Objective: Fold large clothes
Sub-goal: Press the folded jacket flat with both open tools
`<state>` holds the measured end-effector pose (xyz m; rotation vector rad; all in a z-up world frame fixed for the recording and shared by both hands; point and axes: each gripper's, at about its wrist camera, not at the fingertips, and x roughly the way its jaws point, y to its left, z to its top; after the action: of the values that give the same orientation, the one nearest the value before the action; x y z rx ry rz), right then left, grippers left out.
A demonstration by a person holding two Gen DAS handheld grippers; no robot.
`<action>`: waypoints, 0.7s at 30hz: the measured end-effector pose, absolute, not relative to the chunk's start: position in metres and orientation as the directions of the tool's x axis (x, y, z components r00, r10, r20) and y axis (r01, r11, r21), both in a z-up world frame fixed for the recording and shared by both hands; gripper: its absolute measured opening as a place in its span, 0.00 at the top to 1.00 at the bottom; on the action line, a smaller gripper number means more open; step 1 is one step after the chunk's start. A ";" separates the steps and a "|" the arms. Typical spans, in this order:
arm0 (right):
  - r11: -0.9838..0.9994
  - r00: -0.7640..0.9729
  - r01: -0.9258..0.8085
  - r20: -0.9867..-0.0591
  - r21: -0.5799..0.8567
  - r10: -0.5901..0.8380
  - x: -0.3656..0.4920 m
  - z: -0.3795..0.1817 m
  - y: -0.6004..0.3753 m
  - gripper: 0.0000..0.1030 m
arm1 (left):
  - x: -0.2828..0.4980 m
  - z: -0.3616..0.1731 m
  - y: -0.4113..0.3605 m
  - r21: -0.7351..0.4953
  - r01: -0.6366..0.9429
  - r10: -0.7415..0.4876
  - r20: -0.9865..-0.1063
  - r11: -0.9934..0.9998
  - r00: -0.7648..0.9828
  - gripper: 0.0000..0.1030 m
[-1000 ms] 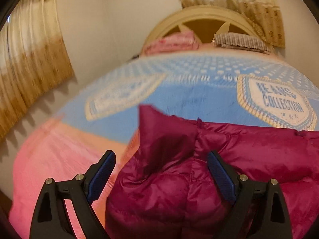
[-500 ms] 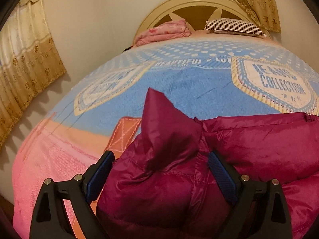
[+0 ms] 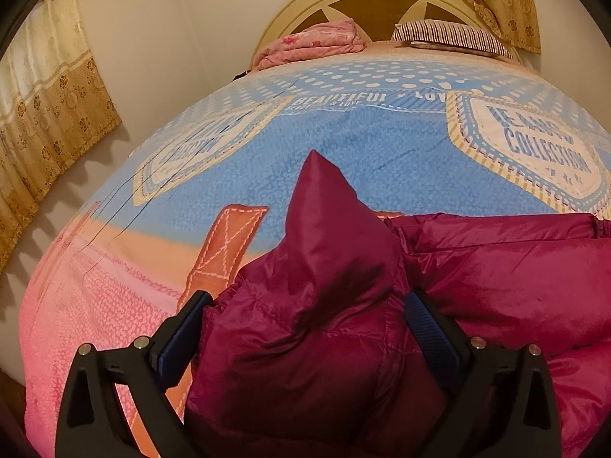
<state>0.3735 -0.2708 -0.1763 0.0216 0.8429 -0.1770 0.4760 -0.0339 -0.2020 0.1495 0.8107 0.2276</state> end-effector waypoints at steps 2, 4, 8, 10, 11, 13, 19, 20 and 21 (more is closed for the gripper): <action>0.985 0.646 0.165 -0.749 -0.053 -0.149 0.374 -0.177 -0.271 0.14 | 0.477 -0.202 -0.034 0.221 -0.144 0.260 -0.701 0.965 0.664 0.02; 0.984 0.641 0.166 -0.752 -0.057 -0.151 0.376 -0.178 -0.271 0.14 | 0.478 -0.202 -0.034 0.223 -0.143 0.261 -0.703 0.964 0.662 0.02; 0.984 0.632 0.168 -0.759 -0.061 -0.155 0.377 -0.180 -0.271 0.13 | 0.479 -0.203 -0.035 0.228 -0.144 0.266 -0.703 0.963 0.660 0.01; 0.983 0.626 0.170 -0.763 -0.065 -0.159 0.378 -0.181 -0.271 0.12 | 0.479 -0.203 -0.035 0.230 -0.145 0.267 -0.703 0.962 0.660 0.01; 0.983 0.624 0.170 -0.765 -0.067 -0.160 0.379 -0.181 -0.271 0.12 | 0.479 -0.204 -0.035 0.230 -0.145 0.267 -0.703 0.962 0.659 0.01; 0.983 0.620 0.171 -0.768 -0.068 -0.161 0.380 -0.182 -0.271 0.12 | 0.479 -0.203 -0.035 0.230 -0.145 0.267 -0.703 0.962 0.660 0.01; 0.983 0.611 0.172 -0.775 -0.068 -0.160 0.383 -0.184 -0.271 0.11 | 0.479 -0.204 -0.036 0.239 -0.145 0.274 -0.702 0.960 0.658 0.01; 0.983 0.610 0.172 -0.776 -0.068 -0.161 0.382 -0.184 -0.271 0.11 | 0.480 -0.204 -0.036 0.241 -0.145 0.276 -0.701 0.960 0.657 0.01; 0.983 0.610 0.172 -0.776 -0.069 -0.161 0.382 -0.184 -0.271 0.11 | 0.480 -0.204 -0.036 0.241 -0.145 0.275 -0.702 0.960 0.656 0.01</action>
<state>0.3824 -0.2705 -0.1837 0.0126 0.8944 -0.1924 0.4796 -0.0356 -0.2041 0.1697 0.8218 0.2391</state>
